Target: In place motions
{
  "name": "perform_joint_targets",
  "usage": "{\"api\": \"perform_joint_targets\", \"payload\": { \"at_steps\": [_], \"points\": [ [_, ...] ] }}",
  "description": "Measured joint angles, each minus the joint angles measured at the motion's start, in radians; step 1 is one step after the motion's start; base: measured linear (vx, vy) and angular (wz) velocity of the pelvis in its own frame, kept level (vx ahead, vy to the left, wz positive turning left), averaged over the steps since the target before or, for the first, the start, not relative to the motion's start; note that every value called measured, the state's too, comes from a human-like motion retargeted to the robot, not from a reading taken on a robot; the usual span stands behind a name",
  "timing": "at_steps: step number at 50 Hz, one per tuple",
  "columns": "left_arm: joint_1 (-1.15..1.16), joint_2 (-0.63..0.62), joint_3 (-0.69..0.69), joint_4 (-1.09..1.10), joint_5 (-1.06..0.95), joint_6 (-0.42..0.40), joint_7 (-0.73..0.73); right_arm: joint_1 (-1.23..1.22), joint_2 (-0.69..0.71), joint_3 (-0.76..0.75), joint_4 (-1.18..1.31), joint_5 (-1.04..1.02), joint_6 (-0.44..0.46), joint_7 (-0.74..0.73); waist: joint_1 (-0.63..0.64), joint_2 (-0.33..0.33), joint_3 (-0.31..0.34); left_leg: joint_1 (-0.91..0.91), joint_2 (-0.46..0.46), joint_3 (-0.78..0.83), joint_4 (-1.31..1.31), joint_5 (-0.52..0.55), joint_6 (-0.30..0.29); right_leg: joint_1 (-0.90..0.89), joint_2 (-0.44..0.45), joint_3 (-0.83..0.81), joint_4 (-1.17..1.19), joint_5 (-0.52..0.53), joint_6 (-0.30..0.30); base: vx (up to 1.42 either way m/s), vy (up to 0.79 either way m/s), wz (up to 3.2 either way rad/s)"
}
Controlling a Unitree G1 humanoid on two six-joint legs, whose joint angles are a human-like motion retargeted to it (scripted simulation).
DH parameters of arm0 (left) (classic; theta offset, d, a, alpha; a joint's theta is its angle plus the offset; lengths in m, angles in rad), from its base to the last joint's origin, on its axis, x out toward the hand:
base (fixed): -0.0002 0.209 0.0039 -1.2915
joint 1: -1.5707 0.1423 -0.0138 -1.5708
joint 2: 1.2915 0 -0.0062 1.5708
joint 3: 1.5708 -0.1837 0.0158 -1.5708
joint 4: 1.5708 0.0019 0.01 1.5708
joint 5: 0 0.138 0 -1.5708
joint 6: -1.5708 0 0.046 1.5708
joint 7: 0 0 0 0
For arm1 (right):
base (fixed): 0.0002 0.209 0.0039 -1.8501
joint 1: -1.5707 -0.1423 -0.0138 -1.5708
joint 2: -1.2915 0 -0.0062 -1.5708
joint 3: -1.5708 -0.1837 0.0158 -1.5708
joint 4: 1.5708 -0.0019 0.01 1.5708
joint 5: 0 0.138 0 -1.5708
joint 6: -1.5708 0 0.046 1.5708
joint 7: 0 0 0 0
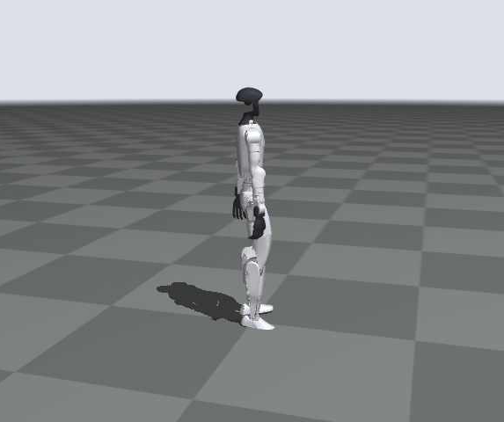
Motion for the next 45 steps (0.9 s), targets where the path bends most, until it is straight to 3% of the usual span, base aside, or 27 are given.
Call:
{"api": "perform_joint_targets", "payload": {
  "at_steps": [10,21,37,45],
  "points": [
    [-0.009,0.0,-0.009,-0.01,-0.007,-0.004,0.0,-0.002,0.001,0.0,0.012,-0.009,0.008,-0.008,-0.04,-0.01,-0.001,0.018,0.02,0.073,0.001,-0.027,-0.01,-0.041,0.018,0.073,0.014,0.014,-0.009,0.0,-0.08,-0.39],
    [0.039,-0.001,-0.003,0.023,0.025,0.006,0.005,-0.037,0.036,0.026,-0.032,-0.009,-0.006,0.027,-0.118,-0.015,-0.004,0.079,0.065,0.292,0.013,-0.094,-0.03,-0.101,0.085,0.28,0.022,0.064,-0.02,-0.06,-0.19,-1.01],
    [0.018,0.0,-0.057,-0.03,0.013,0.009,-0.001,-0.1,0.005,0.059,-0.016,-0.111,0.01,-0.034,-0.38,-0.016,0.021,0.139,0.055,0.476,0.035,-0.172,-0.045,-0.149,0.16,0.536,0.013,0.141,-0.01,-0.17,-0.06,-0.96],
    [-0.036,0.002,-0.074,-0.074,-0.002,-0.001,-0.001,-0.074,-0.015,-0.026,0.042,-0.012,0.043,-0.055,-0.444,-0.005,0.026,0.152,0.043,0.53,0.046,-0.192,-0.049,-0.155,0.16,0.563,0.011,0.164,0.017,-0.06,0.06,-0.51]
  ]
}}
